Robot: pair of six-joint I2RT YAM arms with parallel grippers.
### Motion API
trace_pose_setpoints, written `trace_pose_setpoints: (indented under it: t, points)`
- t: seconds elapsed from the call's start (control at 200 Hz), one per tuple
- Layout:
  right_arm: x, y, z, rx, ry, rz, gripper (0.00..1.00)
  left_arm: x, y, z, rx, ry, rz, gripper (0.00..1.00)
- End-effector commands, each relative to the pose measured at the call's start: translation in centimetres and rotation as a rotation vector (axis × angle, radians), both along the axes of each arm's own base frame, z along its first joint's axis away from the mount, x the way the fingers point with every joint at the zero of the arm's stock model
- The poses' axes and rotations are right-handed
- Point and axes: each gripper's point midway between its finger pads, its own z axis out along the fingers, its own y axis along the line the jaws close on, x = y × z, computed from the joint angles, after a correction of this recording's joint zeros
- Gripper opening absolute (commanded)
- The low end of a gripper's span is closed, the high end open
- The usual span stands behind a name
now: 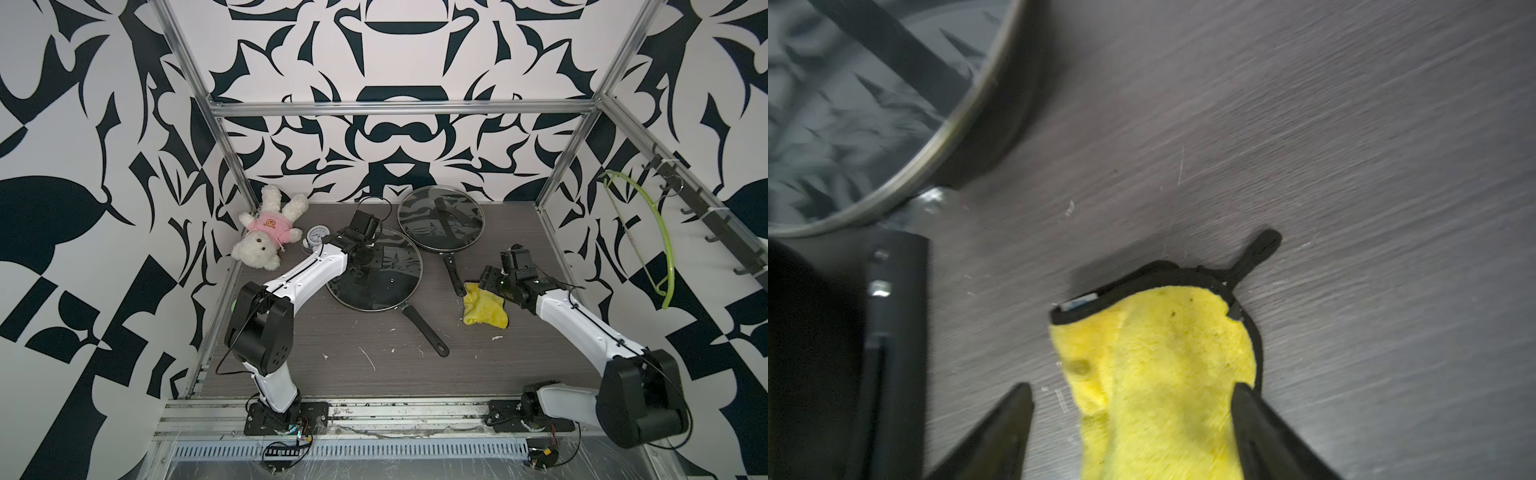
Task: Wipe the pot lid with a cloth
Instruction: Place the pot lid on the cooking pot, then move the cleaning item to the center of the board.
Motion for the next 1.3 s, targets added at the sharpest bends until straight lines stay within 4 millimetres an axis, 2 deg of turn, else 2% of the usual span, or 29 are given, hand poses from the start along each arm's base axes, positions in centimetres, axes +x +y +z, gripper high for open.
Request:
trace_pose_setpoints:
  t: [0.0,0.1,0.15,0.18,0.215,0.24,0.285,0.38,0.45,0.59,0.665,0.71,0.785,0.93,0.98,1.13,1.195,1.295]
  points:
    - [-0.2,0.2,-2.0,0.028,0.045,-0.018,0.70,-1.0,1.1,-1.5,0.010,0.046,-0.004,0.56]
    - [-0.5,0.0,-3.4,0.031,0.081,-0.036,0.69,-1.1,0.2,-0.3,-0.051,0.047,-0.019,0.69]
    - [-0.8,0.0,-4.2,0.036,0.107,-0.040,0.68,-1.1,-0.1,0.7,-0.075,0.038,-0.021,0.83]
    - [-1.0,0.1,-4.7,0.041,0.121,-0.040,0.63,-1.0,-0.3,1.3,-0.089,0.029,-0.022,0.92]
    - [-1.3,0.3,-5.3,0.050,0.144,-0.037,0.53,-0.9,-0.4,2.3,-0.104,0.009,-0.018,1.00]
    - [-1.6,0.4,-5.7,0.059,0.160,-0.035,0.46,-0.8,-0.4,3.1,-0.116,-0.008,-0.016,0.99]
    - [-2.2,0.7,-6.4,0.074,0.190,-0.029,0.38,-0.8,-0.4,4.4,-0.137,-0.042,-0.016,0.99]
    - [-3.2,2.2,-7.2,0.162,0.222,-0.006,0.30,-0.9,-0.5,7.1,-0.189,-0.119,-0.021,0.99]
    - [-4.0,3.4,-7.4,0.213,0.227,0.004,0.25,-1.1,-0.5,8.4,-0.212,-0.159,-0.028,0.99]
    - [-5.4,7.2,-7.4,0.337,0.233,0.074,0.22,-1.7,-0.7,9.4,-0.222,-0.200,-0.059,0.99]
    - [-5.7,9.0,-6.8,0.356,0.228,0.125,0.22,-2.2,-1.6,9.6,-0.208,-0.214,-0.102,0.99]
    - [-5.7,9.3,-6.1,0.356,0.203,0.129,0.23,-2.7,-2.3,9.4,-0.196,-0.219,-0.138,0.99]
    - [-5.4,8.7,-4.9,0.343,0.141,0.110,0.36,-3.3,-3.5,9.2,-0.175,-0.225,-0.192,0.99]
    - [-5.4,5.9,-1.8,0.221,0.054,0.055,0.61,-4.6,-5.7,9.1,-0.167,-0.241,-0.299,0.99]
    - [-5.5,5.0,-0.6,0.187,0.030,0.038,0.67,-5.4,-6.5,9.1,-0.173,-0.245,-0.358,0.99]
    - [-4.5,2.7,4.7,0.050,-0.090,0.034,0.73,-6.5,-7.9,9.4,-0.235,-0.269,-0.444,0.99]
    - [-3.2,2.5,7.6,-0.015,-0.168,0.083,0.74,-6.7,-8.2,9.5,-0.258,-0.287,-0.459,0.99]
    - [-0.3,3.3,12.0,-0.107,-0.264,0.197,0.76,-7.4,-8.9,9.6,-0.303,-0.298,-0.510,0.99]
